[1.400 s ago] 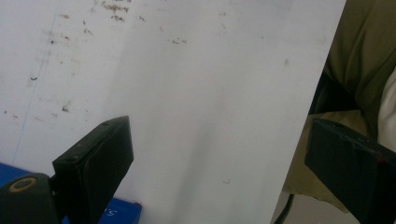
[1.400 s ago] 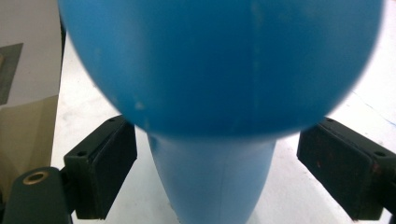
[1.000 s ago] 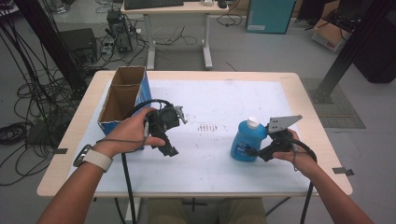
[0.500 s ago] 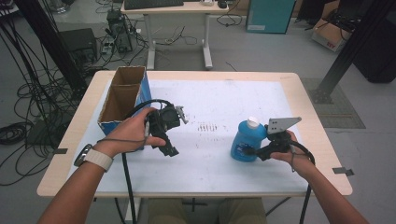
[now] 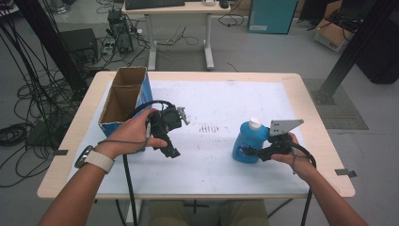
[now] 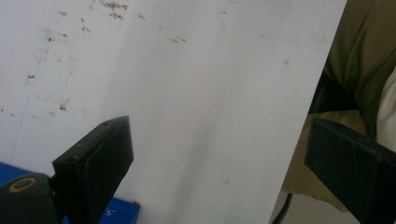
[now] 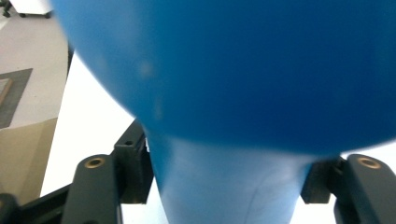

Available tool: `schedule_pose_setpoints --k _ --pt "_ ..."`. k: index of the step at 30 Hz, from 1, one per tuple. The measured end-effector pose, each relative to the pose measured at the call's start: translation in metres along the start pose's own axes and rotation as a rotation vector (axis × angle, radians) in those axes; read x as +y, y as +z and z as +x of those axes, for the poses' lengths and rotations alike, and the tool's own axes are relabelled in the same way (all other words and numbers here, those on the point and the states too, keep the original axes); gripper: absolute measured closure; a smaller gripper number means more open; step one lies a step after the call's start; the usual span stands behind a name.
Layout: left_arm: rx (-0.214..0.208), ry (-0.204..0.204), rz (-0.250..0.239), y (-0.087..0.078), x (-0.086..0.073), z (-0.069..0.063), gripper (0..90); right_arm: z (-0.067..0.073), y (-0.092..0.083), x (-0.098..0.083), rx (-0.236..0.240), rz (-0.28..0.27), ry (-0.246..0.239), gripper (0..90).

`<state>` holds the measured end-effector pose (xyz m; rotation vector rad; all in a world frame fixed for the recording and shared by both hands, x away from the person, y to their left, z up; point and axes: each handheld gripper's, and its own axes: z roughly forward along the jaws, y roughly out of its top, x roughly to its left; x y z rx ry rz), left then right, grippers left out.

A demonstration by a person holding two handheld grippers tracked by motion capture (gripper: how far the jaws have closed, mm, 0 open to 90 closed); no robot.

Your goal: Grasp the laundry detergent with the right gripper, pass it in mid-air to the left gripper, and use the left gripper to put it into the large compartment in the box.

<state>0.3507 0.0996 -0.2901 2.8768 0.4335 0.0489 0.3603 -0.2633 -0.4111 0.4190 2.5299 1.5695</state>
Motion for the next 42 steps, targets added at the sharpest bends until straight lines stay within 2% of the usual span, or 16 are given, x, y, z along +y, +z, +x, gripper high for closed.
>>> schedule_pose_setpoints --k 3,8,9,16,18,19,20,42 --pt "-0.002 0.002 0.004 -0.0002 0.0001 -0.0002 8.4 0.0007 0.0002 -0.0001 0.004 -0.005 -0.004 39.6" --pt "0.010 0.013 -0.002 0.0000 0.0008 0.0004 8.4 0.0012 0.0005 -0.0012 0.002 -0.017 -0.004 40.3" --pt "-0.003 0.000 -0.001 0.0004 0.0008 -0.0005 8.4 0.0013 0.0003 -0.0015 0.002 -0.017 -0.002 40.4" --pt "0.000 0.006 -0.003 0.0003 0.0016 -0.0003 8.4 0.0017 0.0007 -0.0040 -0.001 -0.037 0.005 40.7" --pt "-0.003 0.005 -0.002 0.0006 0.0018 -0.0003 8.4 0.0020 0.0005 -0.0042 -0.004 -0.037 0.008 40.7" --pt "0.008 0.019 0.000 0.0004 0.0021 0.0003 8.4 0.0022 0.0006 -0.0040 -0.006 -0.037 0.005 40.7" --pt "-0.003 0.007 0.001 0.0007 0.0020 -0.0005 8.4 0.0022 0.0004 -0.0041 -0.007 -0.036 0.007 40.8" --pt "-0.001 0.009 -0.006 -0.0003 0.0042 -0.0008 8.4 0.0018 0.0003 -0.0053 -0.002 -0.044 0.002 41.5"
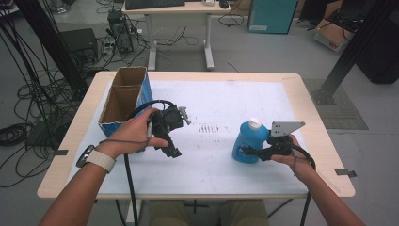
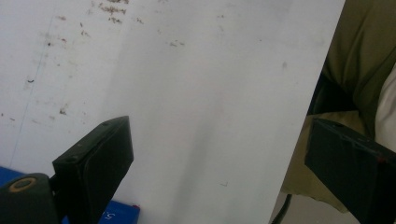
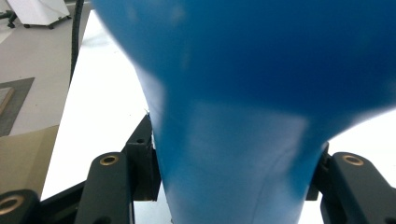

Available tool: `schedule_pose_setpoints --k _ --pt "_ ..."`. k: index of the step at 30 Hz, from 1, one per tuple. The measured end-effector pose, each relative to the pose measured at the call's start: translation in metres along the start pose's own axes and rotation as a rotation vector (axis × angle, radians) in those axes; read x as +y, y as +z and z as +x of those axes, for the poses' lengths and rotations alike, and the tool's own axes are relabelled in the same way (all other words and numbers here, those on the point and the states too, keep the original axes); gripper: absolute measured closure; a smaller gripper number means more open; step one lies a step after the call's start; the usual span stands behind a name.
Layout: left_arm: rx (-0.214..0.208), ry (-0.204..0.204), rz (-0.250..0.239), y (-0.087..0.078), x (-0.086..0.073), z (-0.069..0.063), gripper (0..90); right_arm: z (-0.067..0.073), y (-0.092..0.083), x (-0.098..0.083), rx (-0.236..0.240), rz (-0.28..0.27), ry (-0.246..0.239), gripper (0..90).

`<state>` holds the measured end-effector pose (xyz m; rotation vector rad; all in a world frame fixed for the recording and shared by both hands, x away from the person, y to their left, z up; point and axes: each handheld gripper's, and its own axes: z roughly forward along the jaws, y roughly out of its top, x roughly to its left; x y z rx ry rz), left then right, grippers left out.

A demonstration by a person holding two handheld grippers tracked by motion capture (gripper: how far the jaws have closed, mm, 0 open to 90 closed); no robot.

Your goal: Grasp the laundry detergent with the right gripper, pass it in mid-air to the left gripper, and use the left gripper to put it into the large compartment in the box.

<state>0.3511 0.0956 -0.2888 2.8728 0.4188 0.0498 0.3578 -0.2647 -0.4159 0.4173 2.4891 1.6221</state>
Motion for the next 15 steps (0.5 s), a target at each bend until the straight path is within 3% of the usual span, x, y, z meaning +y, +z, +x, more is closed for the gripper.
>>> schedule_pose_setpoints --k 15 --pt "0.004 -0.001 -0.001 -0.0018 -0.0004 -0.0003 8.4 0.0001 0.0002 -0.0002 0.000 -0.001 0.007 41.7"
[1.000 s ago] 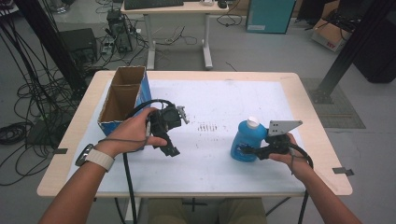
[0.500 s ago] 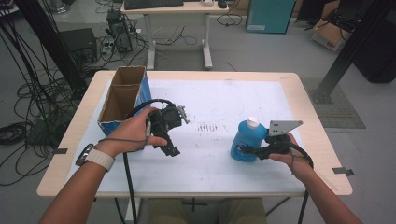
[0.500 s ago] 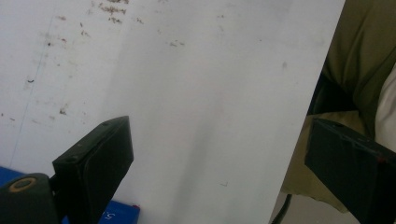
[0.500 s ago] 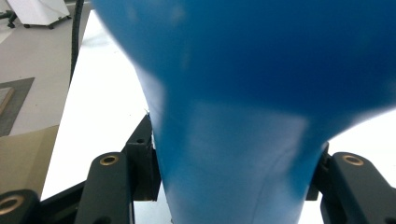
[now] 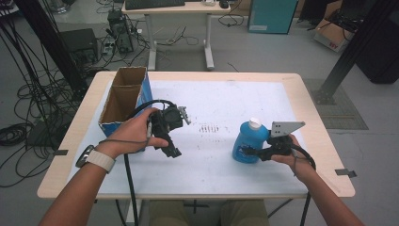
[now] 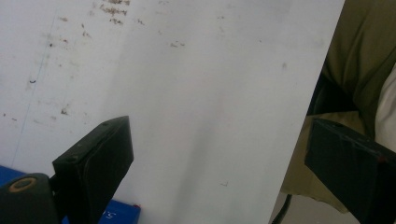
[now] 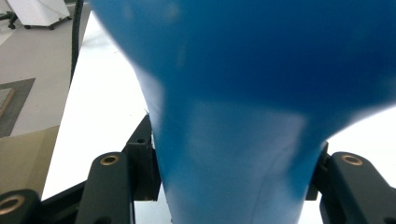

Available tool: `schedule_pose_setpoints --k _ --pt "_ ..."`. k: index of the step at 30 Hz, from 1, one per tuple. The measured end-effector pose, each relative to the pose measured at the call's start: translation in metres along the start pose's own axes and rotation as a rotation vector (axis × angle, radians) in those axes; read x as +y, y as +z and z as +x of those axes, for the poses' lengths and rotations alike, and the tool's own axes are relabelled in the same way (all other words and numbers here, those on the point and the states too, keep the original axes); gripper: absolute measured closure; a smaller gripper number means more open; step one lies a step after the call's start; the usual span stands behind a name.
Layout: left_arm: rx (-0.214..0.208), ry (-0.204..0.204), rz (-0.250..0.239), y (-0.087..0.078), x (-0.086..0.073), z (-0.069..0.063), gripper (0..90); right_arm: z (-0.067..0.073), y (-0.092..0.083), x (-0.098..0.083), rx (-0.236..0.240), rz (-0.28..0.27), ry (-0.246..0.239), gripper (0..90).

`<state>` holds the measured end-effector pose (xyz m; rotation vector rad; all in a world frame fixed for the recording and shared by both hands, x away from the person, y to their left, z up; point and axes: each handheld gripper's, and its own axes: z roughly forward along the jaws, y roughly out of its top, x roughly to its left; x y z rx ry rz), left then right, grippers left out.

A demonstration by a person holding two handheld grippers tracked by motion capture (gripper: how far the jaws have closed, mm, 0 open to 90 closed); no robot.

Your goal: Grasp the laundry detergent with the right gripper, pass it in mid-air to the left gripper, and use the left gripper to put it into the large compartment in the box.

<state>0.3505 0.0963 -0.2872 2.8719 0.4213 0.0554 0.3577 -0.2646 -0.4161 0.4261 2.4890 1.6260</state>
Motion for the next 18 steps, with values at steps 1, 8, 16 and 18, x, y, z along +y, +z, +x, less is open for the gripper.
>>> schedule_pose_setpoints --k 1,8,16,18 --pt "0.002 -0.001 -0.004 0.0000 -0.0001 -0.0001 8.4 -0.0001 0.0000 0.0001 0.000 0.001 -0.003 41.7" --pt "0.002 -0.003 -0.001 -0.0010 -0.0006 -0.0002 8.4 -0.0002 -0.0001 0.0000 0.000 0.003 -0.001 41.7" --pt "0.012 -0.005 -0.013 -0.0015 -0.0015 0.0001 8.4 -0.0004 0.0000 0.0004 0.003 0.005 -0.002 41.7" --pt "0.013 -0.004 -0.013 -0.0016 -0.0014 0.0001 8.4 -0.0003 0.0000 0.0004 0.004 0.006 -0.001 41.6"
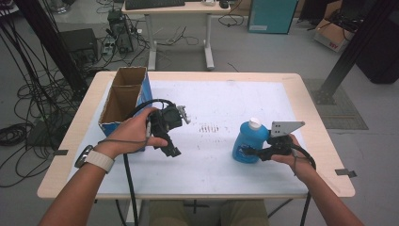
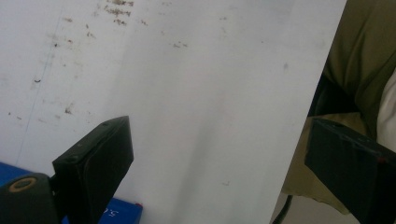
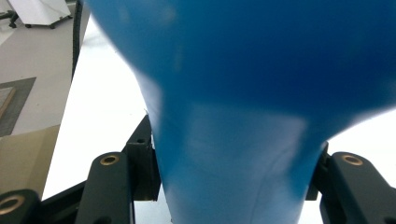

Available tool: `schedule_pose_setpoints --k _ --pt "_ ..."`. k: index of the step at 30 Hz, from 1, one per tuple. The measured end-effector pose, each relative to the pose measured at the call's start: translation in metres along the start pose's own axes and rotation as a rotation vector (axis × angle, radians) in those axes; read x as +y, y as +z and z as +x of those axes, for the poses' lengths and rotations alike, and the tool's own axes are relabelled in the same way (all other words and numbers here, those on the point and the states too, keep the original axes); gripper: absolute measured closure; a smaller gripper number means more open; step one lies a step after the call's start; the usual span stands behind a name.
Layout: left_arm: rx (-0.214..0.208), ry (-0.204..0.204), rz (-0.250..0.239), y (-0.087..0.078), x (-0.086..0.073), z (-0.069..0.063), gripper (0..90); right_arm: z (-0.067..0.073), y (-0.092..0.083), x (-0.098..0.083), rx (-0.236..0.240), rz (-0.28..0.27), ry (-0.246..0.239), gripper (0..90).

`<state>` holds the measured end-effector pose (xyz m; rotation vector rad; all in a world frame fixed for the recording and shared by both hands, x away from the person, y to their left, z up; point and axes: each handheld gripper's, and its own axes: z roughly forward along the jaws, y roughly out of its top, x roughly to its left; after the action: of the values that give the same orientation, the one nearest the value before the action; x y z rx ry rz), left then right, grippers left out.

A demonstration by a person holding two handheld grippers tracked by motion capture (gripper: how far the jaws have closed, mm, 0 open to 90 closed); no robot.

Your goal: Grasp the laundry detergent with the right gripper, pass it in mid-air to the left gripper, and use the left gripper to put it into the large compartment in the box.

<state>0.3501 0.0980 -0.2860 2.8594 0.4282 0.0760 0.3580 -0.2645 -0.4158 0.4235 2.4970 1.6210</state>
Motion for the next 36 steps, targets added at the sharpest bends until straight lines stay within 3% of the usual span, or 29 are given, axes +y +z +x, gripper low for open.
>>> schedule_pose_setpoints --k 36 --pt "-0.009 0.001 0.008 -0.0002 0.0011 0.0002 8.4 0.0000 0.0002 0.0000 0.000 -0.001 -0.003 41.7"
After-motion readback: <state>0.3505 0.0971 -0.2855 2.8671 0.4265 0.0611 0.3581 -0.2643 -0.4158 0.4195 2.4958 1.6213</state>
